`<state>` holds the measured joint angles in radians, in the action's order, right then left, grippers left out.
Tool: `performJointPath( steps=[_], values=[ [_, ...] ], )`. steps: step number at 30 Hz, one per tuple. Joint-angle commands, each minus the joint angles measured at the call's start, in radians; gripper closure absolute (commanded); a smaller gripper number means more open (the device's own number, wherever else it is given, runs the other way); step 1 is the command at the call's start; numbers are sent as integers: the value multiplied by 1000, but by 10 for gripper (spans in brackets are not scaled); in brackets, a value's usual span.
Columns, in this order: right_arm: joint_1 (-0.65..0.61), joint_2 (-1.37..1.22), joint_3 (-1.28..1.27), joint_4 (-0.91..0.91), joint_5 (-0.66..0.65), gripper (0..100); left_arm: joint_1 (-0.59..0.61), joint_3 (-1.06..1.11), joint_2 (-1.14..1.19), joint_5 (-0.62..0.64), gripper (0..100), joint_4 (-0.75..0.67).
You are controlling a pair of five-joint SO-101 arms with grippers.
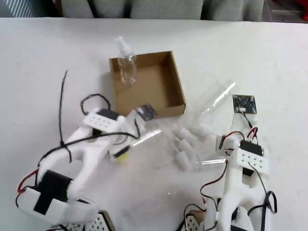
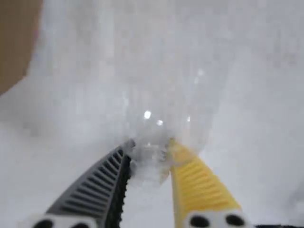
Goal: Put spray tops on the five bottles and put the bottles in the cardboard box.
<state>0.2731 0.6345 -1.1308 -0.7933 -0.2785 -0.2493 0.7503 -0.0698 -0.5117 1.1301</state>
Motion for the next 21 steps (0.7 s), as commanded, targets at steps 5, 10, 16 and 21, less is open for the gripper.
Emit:
performJointPath(
  steps=[5,10,16,21],
  values=[
    [-10,18,5,13,-11,981,237,-63,-25,267,964,-3],
    [-12,18,5,13,-11,981,311,3,-148,269,964,-2],
    [-12,18,5,13,-11,981,311,158,-438,253,964,51],
    [-12,18,3,13,-11,981,328,207,-631,169,963,241]
  ],
)
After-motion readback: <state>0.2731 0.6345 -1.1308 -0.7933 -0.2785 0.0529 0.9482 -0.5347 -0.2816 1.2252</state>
